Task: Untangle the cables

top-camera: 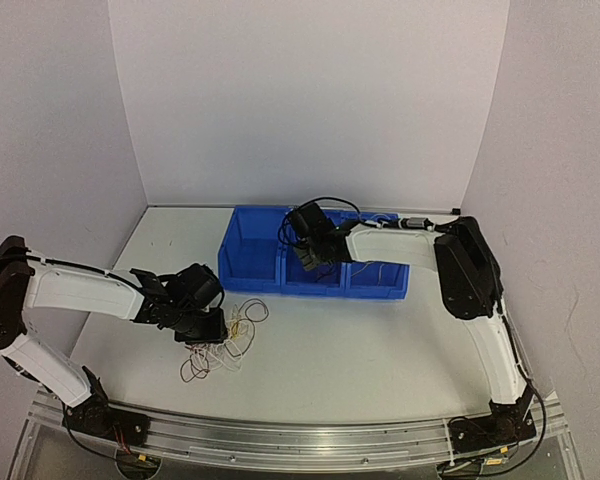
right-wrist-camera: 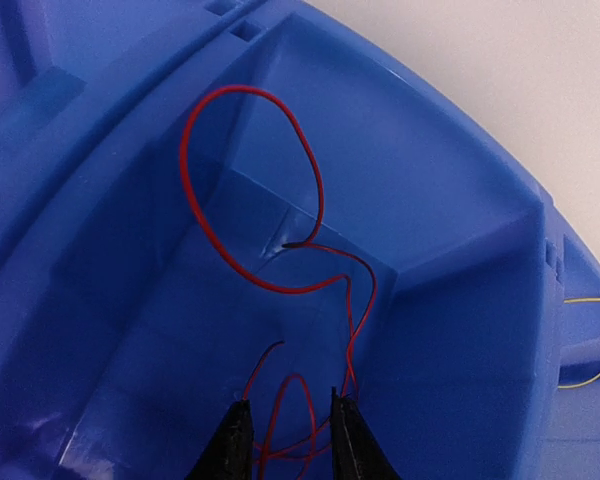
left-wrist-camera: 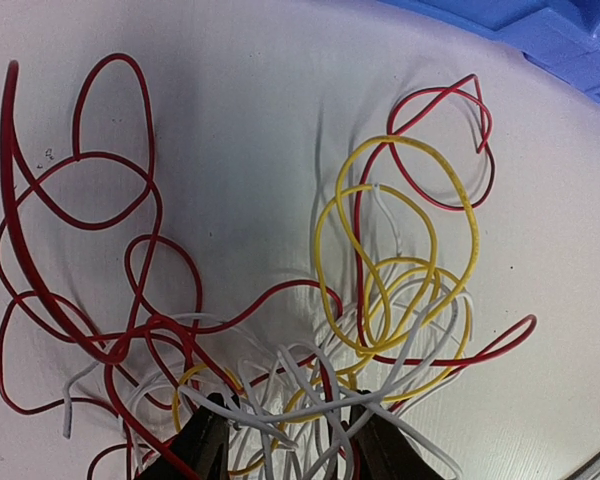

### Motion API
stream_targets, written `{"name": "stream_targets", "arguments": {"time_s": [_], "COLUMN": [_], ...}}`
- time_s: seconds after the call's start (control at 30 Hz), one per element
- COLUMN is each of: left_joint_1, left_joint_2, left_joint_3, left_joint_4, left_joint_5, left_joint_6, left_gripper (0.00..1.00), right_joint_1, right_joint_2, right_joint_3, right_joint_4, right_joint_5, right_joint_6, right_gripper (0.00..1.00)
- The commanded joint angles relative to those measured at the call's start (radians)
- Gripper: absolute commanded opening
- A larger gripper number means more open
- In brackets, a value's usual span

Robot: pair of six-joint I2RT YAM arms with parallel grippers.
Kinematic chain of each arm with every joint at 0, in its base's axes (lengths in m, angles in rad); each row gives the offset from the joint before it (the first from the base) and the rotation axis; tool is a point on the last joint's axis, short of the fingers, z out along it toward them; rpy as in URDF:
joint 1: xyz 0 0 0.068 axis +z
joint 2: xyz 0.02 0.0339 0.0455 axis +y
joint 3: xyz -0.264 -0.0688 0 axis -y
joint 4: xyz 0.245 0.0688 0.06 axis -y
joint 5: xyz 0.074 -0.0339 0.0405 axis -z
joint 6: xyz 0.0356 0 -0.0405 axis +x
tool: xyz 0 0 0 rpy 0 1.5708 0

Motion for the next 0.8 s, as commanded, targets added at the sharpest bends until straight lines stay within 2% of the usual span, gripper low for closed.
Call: {"name": "stream_targets", "arguments": {"time_s": [0.0,0.13,0.27,0.4,0.5,0.67,0.77], "left_joint_1": [0.004,0.004,0.004,0.004,0.004,0.003,0.001], "left_joint_2": [0.003,0.008,0.014,0.016,0.021,0.04,0.059], "left_joint_3": [0.049,0.053,0.055,0.051,0.049,0.048,0.061], "left_joint_4": [0.004,0.009,0.011,0.022,0.033,0.097,0.139], "left_joint_5": [0.004,0.008,0.011,0.019,0.031,0.089,0.135], "left_joint_6": [-0.009,-0.006,-0.007,-0.001,0.008,0.053,0.092], "left_gripper": [0.41,0.41,0.4,0.37,0.32,0.16,0.06], "right_joint_1": [0.004,0.004,0.003,0.004,0.005,0.023,0.06], "right_joint_2": [-0.152,-0.208,-0.273,-0.375,-0.452,-0.585,-0.637], "right_joint_3": [-0.042,-0.085,-0.132,-0.208,-0.282,-0.445,-0.541], "right_joint_4": [0.003,-0.007,-0.013,-0.014,-0.014,-0.012,0.004], "right_joint_5": [-0.127,-0.201,-0.234,-0.338,-0.455,-0.697,-0.847], "right_joint_6": [0.014,0.033,0.055,0.066,0.081,0.086,0.021], "right_gripper": [0.27,0.33,0.44,0.63,0.84,0.87,0.88]}}
